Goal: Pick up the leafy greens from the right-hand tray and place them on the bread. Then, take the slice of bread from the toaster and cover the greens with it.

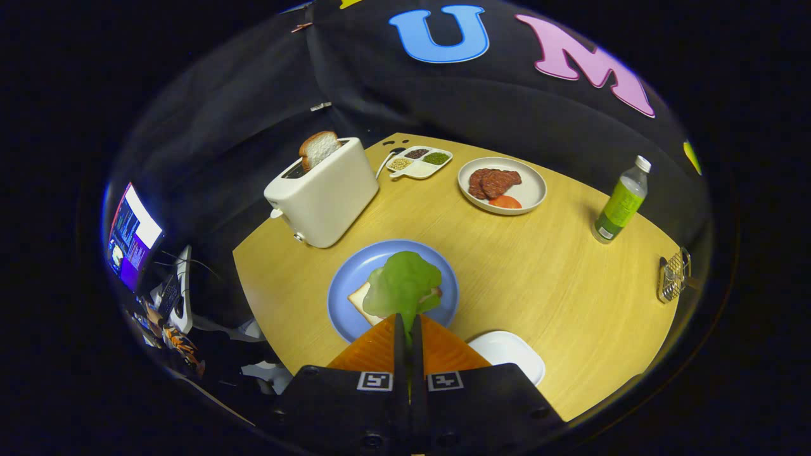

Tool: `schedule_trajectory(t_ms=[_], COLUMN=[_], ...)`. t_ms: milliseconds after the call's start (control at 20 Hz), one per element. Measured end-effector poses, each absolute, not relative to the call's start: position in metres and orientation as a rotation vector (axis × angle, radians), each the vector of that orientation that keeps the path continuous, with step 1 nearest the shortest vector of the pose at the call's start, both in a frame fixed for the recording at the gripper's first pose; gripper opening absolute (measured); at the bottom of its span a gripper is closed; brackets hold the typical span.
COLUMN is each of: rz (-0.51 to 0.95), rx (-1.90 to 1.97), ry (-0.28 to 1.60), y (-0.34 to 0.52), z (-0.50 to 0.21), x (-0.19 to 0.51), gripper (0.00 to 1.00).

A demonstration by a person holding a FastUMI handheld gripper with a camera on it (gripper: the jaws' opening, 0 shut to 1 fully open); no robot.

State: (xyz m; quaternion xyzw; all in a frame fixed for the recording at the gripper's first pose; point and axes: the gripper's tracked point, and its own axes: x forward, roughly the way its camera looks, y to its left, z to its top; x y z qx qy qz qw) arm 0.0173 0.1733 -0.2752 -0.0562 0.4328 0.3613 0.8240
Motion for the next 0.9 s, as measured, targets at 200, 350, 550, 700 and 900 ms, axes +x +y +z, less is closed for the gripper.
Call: schedule_trajectory(t_ms=[200,350,550,700,900], rz=[0.819,0.841,0.829,0.824,0.812], rx=[-0.177,-0.231,-0.287,-0.296,-0.322], ry=[0.956,0.991,0.990,1.001,0.993], y=[0.211,0.225,0.230,0.231,0.228], z=[-0.300,-0.318,-0.330,-0.336,-0.342], x=[0.021,0.022,0.031,0.032,0.036], gripper=[0.06,0.07,0.18,0.25,0.37])
